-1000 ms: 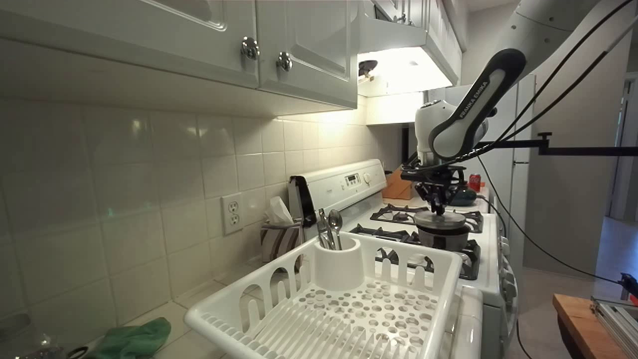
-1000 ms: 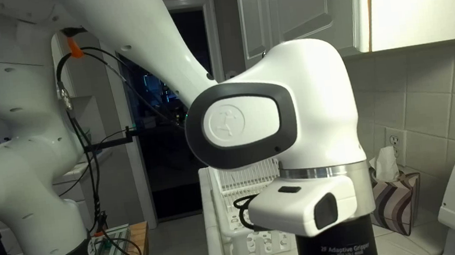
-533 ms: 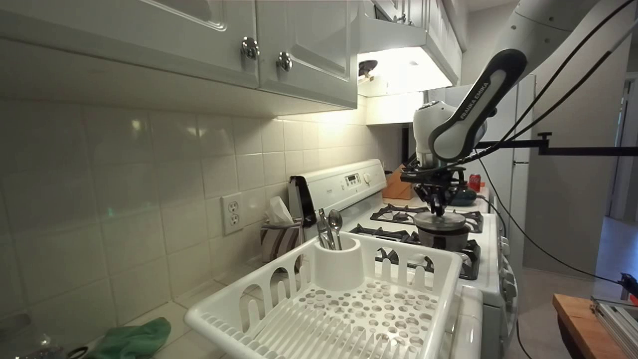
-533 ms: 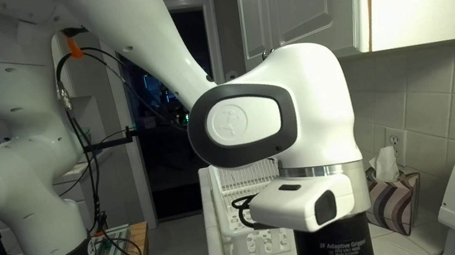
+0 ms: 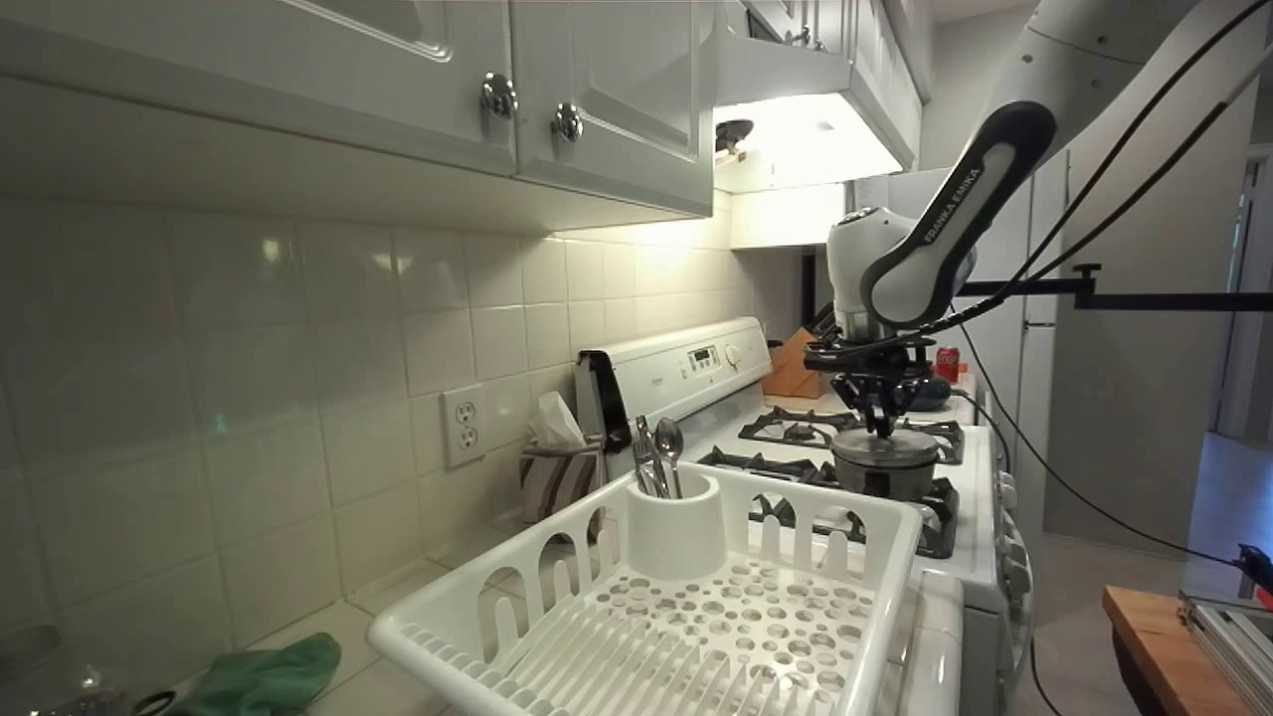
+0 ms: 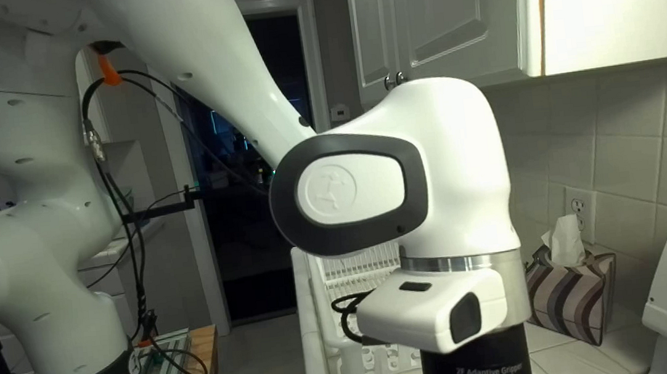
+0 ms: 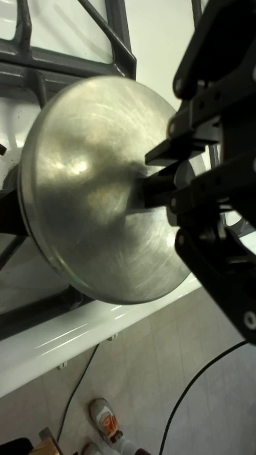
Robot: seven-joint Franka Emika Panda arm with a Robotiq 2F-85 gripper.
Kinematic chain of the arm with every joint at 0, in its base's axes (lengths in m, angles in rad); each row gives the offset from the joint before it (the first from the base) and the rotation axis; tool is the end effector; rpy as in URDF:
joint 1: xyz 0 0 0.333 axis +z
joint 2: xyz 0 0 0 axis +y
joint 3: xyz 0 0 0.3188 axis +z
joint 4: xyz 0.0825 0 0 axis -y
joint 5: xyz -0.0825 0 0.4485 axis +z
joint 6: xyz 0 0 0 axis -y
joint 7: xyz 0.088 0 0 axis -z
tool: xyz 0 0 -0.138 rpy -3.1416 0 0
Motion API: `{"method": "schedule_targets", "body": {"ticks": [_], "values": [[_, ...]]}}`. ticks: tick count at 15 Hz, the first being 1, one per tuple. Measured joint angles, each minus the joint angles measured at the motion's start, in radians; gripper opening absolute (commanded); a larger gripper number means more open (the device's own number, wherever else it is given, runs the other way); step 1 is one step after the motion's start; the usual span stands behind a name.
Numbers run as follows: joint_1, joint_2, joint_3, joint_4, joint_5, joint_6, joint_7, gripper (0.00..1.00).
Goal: Put the lid on the pot
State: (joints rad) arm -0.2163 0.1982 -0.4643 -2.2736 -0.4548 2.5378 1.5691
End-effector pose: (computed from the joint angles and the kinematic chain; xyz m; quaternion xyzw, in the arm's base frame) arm 0.4506 -0.3762 0.2101 0.5837 -0.7913 0.1082 0.1463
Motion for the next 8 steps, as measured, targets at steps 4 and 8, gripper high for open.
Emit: {"method": "schedule_targets", "body": {"ticks": [4, 8], "values": [[0.0, 0.0, 0.0, -0.002, -0.006, 0.002, 0.012, 0.06], [0.0, 0.0, -0.001, -0.002, -0.008, 0.006, 0.032, 0.06]]}}
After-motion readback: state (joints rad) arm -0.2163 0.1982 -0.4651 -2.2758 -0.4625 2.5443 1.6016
